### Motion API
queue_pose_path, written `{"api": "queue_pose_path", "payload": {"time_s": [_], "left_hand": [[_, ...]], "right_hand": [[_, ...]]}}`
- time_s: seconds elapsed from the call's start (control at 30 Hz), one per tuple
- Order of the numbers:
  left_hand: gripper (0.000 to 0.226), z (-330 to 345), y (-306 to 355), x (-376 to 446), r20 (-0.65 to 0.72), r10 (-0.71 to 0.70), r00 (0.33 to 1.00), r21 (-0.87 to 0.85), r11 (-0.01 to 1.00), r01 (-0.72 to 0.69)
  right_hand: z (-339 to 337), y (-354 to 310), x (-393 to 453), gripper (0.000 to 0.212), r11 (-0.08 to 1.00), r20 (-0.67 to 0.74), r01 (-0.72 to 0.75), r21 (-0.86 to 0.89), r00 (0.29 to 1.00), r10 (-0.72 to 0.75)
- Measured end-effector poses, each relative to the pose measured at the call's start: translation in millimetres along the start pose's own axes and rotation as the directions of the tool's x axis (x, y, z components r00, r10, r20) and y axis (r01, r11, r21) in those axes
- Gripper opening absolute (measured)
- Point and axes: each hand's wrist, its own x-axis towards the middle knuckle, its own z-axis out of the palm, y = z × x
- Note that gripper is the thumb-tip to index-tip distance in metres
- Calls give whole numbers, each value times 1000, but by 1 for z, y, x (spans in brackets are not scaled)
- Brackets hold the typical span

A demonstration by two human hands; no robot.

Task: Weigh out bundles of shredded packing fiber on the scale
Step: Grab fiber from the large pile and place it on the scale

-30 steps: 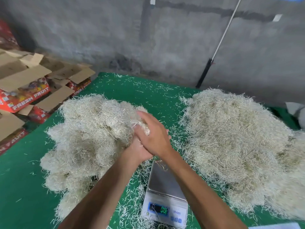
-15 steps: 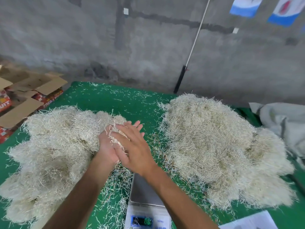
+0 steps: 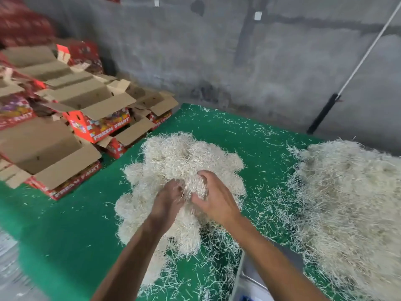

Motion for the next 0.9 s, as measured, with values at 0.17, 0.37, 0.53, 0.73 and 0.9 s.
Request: {"api": "queue_pose_path", "payload": {"time_s": [0.17,0.37,0.53,0.73,0.9], "left_hand": [[44,-51,-3,10,-354,-57,933,-222,975,-24],[41,-63,-16,23,-408,101,907,100,993,-66],[34,-23,-1,27,-325,401,857,525,830,-190],[32,74,36,38,-22,455,890,583,729,-358],[43,185,49,37,230,378,897,514,735,-442]], "right_hand": [[20,-31,82,71,983,-142,124,-138,979,-143],[55,-1,77,72,985,83,110,-133,992,-99],[24,18,53,50,990,-71,96,-105,992,-104],[-44,72,3,44,995,-229,-52,-85,973,31],[-103,148,-81,54,943,-323,-330,-31,897,303]]}}
